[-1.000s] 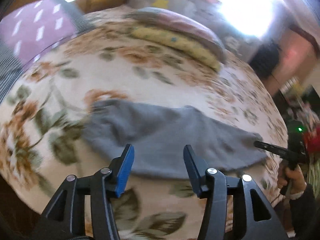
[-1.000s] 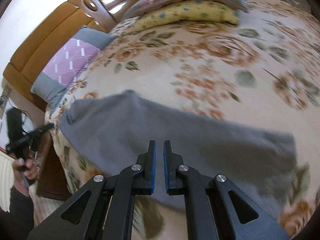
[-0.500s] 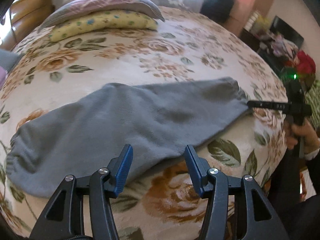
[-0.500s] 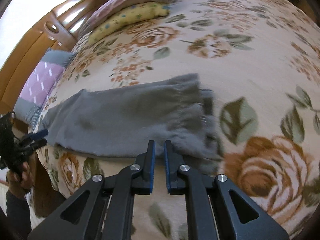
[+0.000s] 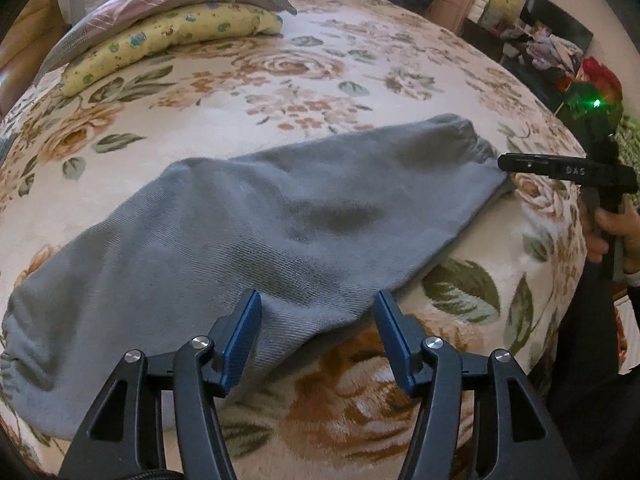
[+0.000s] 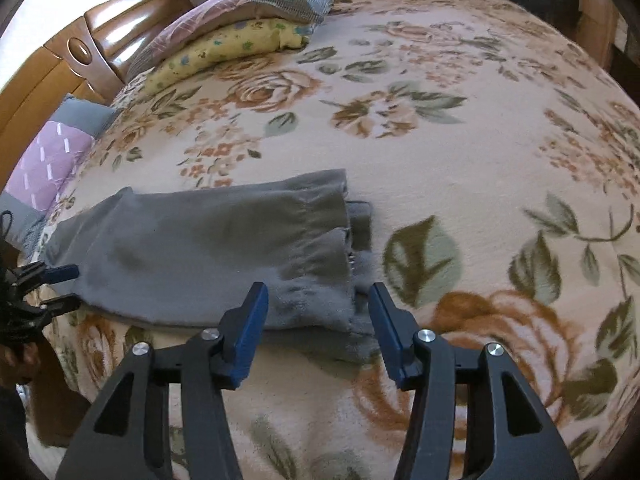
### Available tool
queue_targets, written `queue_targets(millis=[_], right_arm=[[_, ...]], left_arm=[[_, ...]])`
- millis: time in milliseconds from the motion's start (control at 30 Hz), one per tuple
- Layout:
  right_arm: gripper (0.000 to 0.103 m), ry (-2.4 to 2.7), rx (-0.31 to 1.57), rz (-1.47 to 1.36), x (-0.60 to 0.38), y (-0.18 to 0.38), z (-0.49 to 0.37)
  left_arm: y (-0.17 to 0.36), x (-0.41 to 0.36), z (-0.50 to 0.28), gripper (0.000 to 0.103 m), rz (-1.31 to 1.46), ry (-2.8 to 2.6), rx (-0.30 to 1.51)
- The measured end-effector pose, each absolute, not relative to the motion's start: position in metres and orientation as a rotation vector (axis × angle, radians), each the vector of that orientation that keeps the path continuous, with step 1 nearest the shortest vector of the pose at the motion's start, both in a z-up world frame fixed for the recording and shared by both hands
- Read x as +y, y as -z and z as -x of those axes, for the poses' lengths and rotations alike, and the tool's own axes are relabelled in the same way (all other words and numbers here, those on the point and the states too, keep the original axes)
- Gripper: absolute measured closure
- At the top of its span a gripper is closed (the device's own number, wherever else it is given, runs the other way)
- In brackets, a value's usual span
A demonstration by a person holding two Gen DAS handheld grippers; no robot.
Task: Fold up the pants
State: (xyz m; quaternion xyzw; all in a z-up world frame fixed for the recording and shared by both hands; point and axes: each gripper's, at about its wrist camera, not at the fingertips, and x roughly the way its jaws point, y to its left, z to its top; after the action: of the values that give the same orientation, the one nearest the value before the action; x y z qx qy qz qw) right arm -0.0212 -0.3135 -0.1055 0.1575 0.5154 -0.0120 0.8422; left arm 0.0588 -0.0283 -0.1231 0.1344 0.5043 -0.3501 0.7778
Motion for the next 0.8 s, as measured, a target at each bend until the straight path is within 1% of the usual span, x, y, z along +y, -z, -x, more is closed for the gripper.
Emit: queue_targets(millis=[33, 67, 100, 133, 167, 200, 233, 300, 367, 433, 500, 567, 600, 633, 667, 700, 733, 800], right_arm=[[0.05, 0.016, 1.092, -0.335, -0.313, 0.108, 0.02], [0.058, 0.017, 1.099, -0.324, -0.311, 0.111, 0.018], [0.074, 0.029, 1.106, -0.312, -0.31, 0.114, 0.017], [0.079, 0.034, 1.111, -0.31, -0.31, 0.115, 0.017], [0.081, 0.025, 1.109, -0.328, -0.311, 0.116, 0.017], [0.086, 0.021, 1.101, -0.34, -0.313, 0.115, 0.019], [0.087, 0.015, 1.086, -0.343, -0.315, 0.111, 0.022], [0.089, 0.014, 1.057, -0.339, -0.318, 0.102, 0.029], [0.089, 0.026, 1.048, -0.333, -0.323, 0.097, 0.034], [0.089, 0.015, 1.089, -0.366, -0.329, 0.109, 0.035], [0.084, 0.014, 1.125, -0.375, -0.33, 0.123, 0.033], [0.081, 0.022, 1.107, -0.373, -0.329, 0.123, 0.035], [0.077, 0.03, 1.103, -0.368, -0.328, 0.121, 0.036], [0.074, 0.038, 1.094, -0.365, -0.328, 0.117, 0.037], [0.07, 0.044, 1.084, -0.363, -0.329, 0.114, 0.039], [0.068, 0.045, 1.078, -0.363, -0.331, 0.111, 0.041], [0.068, 0.046, 1.072, -0.367, -0.333, 0.108, 0.043], [0.068, 0.044, 1.057, -0.393, -0.338, 0.104, 0.047]], left_arm=[[0.126, -0.03, -0.06, 0.044, -0.291, 0.753, 1.099], [0.129, -0.03, -0.061, 0.046, -0.291, 0.75, 1.105], [0.131, -0.031, -0.061, 0.046, -0.291, 0.747, 1.114], [0.133, -0.031, -0.061, 0.055, -0.291, 0.749, 1.117], [0.134, -0.032, -0.061, 0.07, -0.288, 0.756, 1.126], [0.135, -0.032, -0.061, 0.079, -0.288, 0.754, 1.132], [0.134, -0.032, -0.061, 0.092, -0.299, 0.739, 1.133], [0.131, -0.029, -0.061, 0.097, -0.276, 0.769, 1.144], [0.129, -0.03, -0.057, 0.098, -0.27, 0.798, 1.144], [0.137, -0.035, -0.051, 0.097, -0.32, 0.804, 1.167], [0.142, -0.038, -0.049, 0.097, -0.348, 0.788, 1.17], [0.139, -0.037, -0.051, 0.096, -0.329, 0.781, 1.178], [0.135, -0.037, -0.053, 0.095, -0.316, 0.778, 1.182], [0.131, -0.038, -0.054, 0.093, -0.307, 0.775, 1.182], [0.128, -0.039, -0.055, 0.091, -0.302, 0.773, 1.179], [0.122, -0.041, -0.057, 0.09, -0.297, 0.777, 1.172], [0.118, -0.044, -0.058, 0.089, -0.297, 0.783, 1.162], [0.106, -0.054, -0.061, 0.084, -0.3, 0.799, 1.135]])
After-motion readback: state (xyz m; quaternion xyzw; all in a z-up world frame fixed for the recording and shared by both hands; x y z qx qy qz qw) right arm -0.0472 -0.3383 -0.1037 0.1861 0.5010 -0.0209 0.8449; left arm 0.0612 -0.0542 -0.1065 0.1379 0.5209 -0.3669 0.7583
